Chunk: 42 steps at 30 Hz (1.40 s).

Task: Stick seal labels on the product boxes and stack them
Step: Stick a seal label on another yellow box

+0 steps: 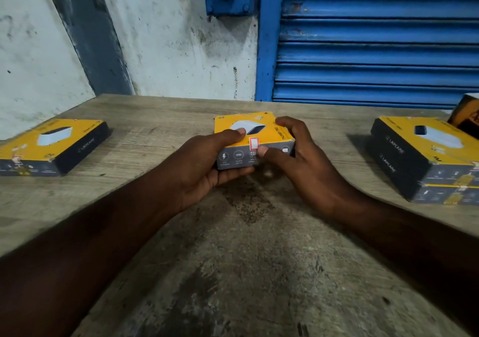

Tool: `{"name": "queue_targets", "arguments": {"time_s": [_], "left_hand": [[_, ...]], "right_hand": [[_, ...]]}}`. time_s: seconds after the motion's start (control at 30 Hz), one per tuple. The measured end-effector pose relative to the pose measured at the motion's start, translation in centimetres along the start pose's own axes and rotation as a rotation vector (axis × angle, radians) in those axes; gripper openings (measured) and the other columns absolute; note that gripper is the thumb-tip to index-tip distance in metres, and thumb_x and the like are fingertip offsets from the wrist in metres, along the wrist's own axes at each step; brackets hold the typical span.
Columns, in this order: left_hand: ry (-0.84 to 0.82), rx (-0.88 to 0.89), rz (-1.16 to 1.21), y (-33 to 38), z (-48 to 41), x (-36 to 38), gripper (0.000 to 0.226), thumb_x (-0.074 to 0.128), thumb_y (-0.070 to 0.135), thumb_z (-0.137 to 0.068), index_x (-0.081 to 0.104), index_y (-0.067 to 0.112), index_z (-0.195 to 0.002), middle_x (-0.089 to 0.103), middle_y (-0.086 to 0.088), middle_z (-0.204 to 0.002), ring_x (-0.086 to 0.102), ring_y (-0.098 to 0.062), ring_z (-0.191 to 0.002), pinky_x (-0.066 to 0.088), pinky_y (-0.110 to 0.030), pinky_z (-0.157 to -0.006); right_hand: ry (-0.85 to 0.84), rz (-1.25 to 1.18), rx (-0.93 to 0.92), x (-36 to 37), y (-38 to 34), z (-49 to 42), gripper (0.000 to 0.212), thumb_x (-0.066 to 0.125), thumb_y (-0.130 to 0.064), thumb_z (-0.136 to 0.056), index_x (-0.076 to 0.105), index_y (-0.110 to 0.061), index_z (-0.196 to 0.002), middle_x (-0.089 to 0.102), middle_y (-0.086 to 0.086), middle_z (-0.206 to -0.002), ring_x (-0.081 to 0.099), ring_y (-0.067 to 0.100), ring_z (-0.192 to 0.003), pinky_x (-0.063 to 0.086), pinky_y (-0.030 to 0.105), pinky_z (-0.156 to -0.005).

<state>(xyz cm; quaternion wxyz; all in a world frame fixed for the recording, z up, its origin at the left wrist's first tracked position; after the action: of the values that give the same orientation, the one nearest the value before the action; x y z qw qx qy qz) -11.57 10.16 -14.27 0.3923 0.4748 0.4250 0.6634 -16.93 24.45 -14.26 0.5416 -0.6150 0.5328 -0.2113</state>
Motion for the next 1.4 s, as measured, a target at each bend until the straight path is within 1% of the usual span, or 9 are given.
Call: {"name": "queue_targets", "arguments": {"time_s": [0.33,0.5,0.6,0.7,0.83,1.03,1.13,1.23,1.4], "left_hand": [[0.028,0.197,-0.313,0.9,-0.1,-0.3,0.044,0.056,0.048,-0.096,0.063,0.011,-0.12,0.074,-0.01,-0.111,0.073,-0.023,-0.101,0.061,-0.038,-0.084],[0.038,0.309,-0.469,1.5,0.5,-0.4,0.116,0.068,0.091,-0.052,0.044,0.031,-0.148,0.064,0.013,-0.129,0.064,-0.016,-0.119,0.052,-0.046,-0.101],[0.089,0.386,-0.639,2.0,0.7,-0.4,0.089,0.064,0.095,-0.047,0.052,0.059,-0.128,0.063,0.029,-0.112,0.065,-0.015,-0.116,0.052,-0.047,-0.1],[0.171,0.433,-0.795,2.3,0.6,-0.6,0.122,0.063,0.086,-0.056,0.027,0.028,-0.157,0.057,0.016,-0.119,0.066,-0.015,-0.112,0.055,-0.039,-0.096],[0.235,0.427,-0.962,2.7,1.1,-0.5,0.107,0.057,0.077,-0.075,0.02,0.022,-0.16,0.057,0.004,-0.133,0.055,-0.007,-0.112,0.038,-0.015,-0.083],[0.169,0.528,-0.998,2.8,1.2,0.1,0.089,0.056,0.057,-0.092,0.012,0.022,-0.161,0.072,-0.003,-0.108,0.069,-0.011,-0.093,0.055,-0.031,-0.084],[0.116,0.559,-0.922,2.7,1.0,0.2,0.082,0.06,0.043,-0.097,0.011,0.025,-0.161,0.071,0.001,-0.102,0.071,-0.014,-0.092,0.056,-0.039,-0.088],[0.054,0.546,-0.791,2.3,0.6,0.1,0.09,0.058,0.049,-0.085,0.012,0.028,-0.16,0.066,0.011,-0.106,0.069,-0.019,-0.105,0.054,-0.049,-0.098],[0.033,0.551,-0.726,2.2,0.3,-0.1,0.094,0.056,0.056,-0.08,0.014,0.029,-0.16,0.061,0.024,-0.104,0.066,-0.019,-0.111,0.051,-0.05,-0.102]], "right_hand": [[0.111,-0.011,0.041,-0.7,0.0,0.0,0.059,0.078,-0.048,-0.079,0.05,-0.034,-0.13,0.071,-0.005,-0.108,0.071,0.015,-0.096,0.057,0.048,-0.092],[0.062,-0.154,0.077,-1.0,0.0,-0.1,0.043,0.069,-0.025,-0.09,0.053,-0.029,-0.13,0.069,-0.004,-0.107,0.068,0.013,-0.098,0.054,0.037,-0.092],[0.052,-0.173,0.084,-1.0,0.2,-0.1,0.049,0.062,-0.038,-0.078,0.055,-0.034,-0.126,0.07,-0.001,-0.112,0.068,0.021,-0.108,0.052,0.049,-0.102],[0.048,-0.161,0.058,-0.9,0.0,-0.1,0.048,0.062,-0.042,-0.078,0.056,-0.035,-0.125,0.071,-0.004,-0.105,0.068,0.02,-0.106,0.05,0.053,-0.102],[0.04,-0.123,0.027,-1.0,-0.3,0.3,0.045,0.068,-0.034,-0.088,0.053,-0.03,-0.13,0.071,-0.016,-0.093,0.068,0.0,-0.092,0.055,0.033,-0.093],[0.119,-0.02,0.004,-1.7,-1.0,0.2,0.058,0.072,-0.043,-0.083,0.05,-0.026,-0.135,0.069,-0.009,-0.105,0.069,0.01,-0.095,0.057,0.035,-0.091],[0.154,0.062,-0.029,-2.1,-1.4,0.3,0.056,0.075,-0.041,-0.088,0.049,-0.027,-0.135,0.068,-0.015,-0.1,0.069,0.002,-0.088,0.057,0.021,-0.08],[0.177,0.085,-0.039,-2.5,-1.5,0.3,0.055,0.073,-0.04,-0.087,0.048,-0.029,-0.134,0.065,-0.021,-0.097,0.066,-0.009,-0.083,0.051,0.009,-0.07],[0.155,0.072,-0.04,-2.4,-1.4,0.1,0.053,0.07,-0.03,-0.092,0.047,-0.026,-0.139,0.067,-0.014,-0.105,0.069,0.001,-0.087,0.057,0.02,-0.078]]}}
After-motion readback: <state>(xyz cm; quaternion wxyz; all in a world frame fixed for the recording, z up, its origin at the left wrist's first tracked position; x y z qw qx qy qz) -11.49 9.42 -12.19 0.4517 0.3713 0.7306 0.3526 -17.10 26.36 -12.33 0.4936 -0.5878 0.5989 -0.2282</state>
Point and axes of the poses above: each hand's wrist, its own z-axis away from the middle knuckle, its own x-axis out of the palm, y = z × x, the point moved 8 cm from there along -z, towards the middle knuckle
